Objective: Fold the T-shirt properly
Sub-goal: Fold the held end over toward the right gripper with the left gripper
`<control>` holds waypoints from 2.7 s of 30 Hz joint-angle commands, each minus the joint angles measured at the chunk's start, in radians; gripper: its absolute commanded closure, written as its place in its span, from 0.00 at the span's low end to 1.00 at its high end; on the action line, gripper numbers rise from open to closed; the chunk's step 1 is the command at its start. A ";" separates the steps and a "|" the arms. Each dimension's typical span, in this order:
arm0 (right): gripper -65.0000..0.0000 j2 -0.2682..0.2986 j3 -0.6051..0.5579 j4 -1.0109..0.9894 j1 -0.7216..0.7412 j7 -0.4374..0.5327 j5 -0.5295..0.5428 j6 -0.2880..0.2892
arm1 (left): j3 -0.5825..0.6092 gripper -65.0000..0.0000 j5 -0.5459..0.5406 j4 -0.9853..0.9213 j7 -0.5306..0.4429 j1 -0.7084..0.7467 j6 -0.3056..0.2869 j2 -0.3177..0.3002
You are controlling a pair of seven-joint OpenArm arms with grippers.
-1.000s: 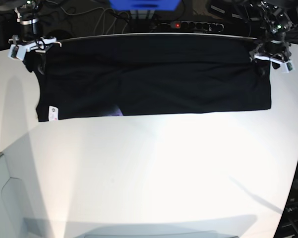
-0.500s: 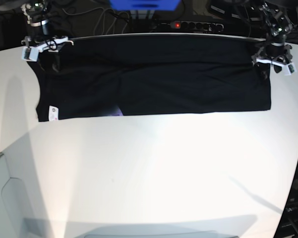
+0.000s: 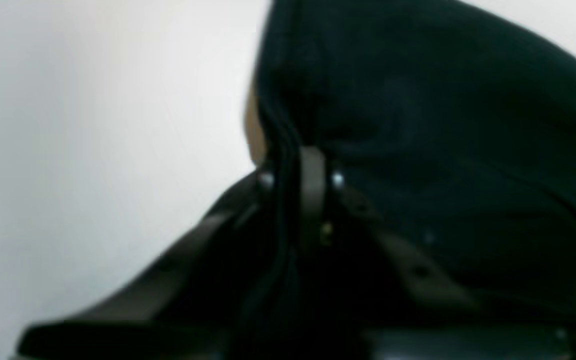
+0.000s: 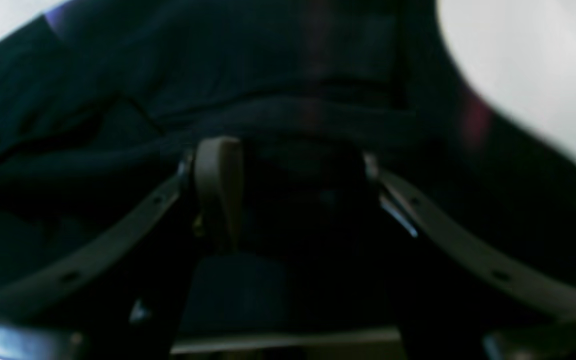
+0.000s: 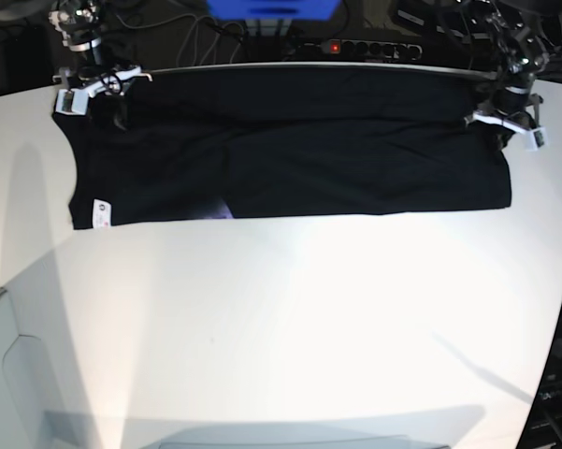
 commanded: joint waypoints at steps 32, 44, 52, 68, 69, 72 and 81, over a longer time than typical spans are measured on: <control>0.52 0.004 0.009 -0.110 0.040 0.023 0.009 0.014 | 0.656 1.00 0.361 0.566 -0.002 0.158 -0.008 0.284; 0.52 0.004 0.009 -0.110 0.039 0.021 0.009 0.014 | 0.857 1.00 0.464 0.499 -0.002 0.147 0.013 0.311; 0.52 0.004 0.009 -0.110 0.039 0.021 0.009 0.014 | 0.917 1.00 0.455 0.417 -0.003 0.101 0.121 0.300; 0.52 0.004 0.009 -0.110 0.039 0.021 0.009 0.014 | 0.978 1.00 0.459 0.396 -0.002 0.051 0.121 0.311; 0.52 0.004 0.009 -0.110 0.039 0.021 0.009 0.014 | 0.978 1.00 0.462 0.382 -0.002 0.051 0.121 0.311; 0.52 0.004 0.006 -0.110 0.039 0.021 0.009 0.014 | 0.978 1.00 0.458 0.350 -0.002 0.034 0.121 0.311; 0.52 0.004 0.004 -0.108 0.040 0.021 0.009 0.014 | 0.978 1.00 0.461 0.324 0.006 0.012 0.121 0.311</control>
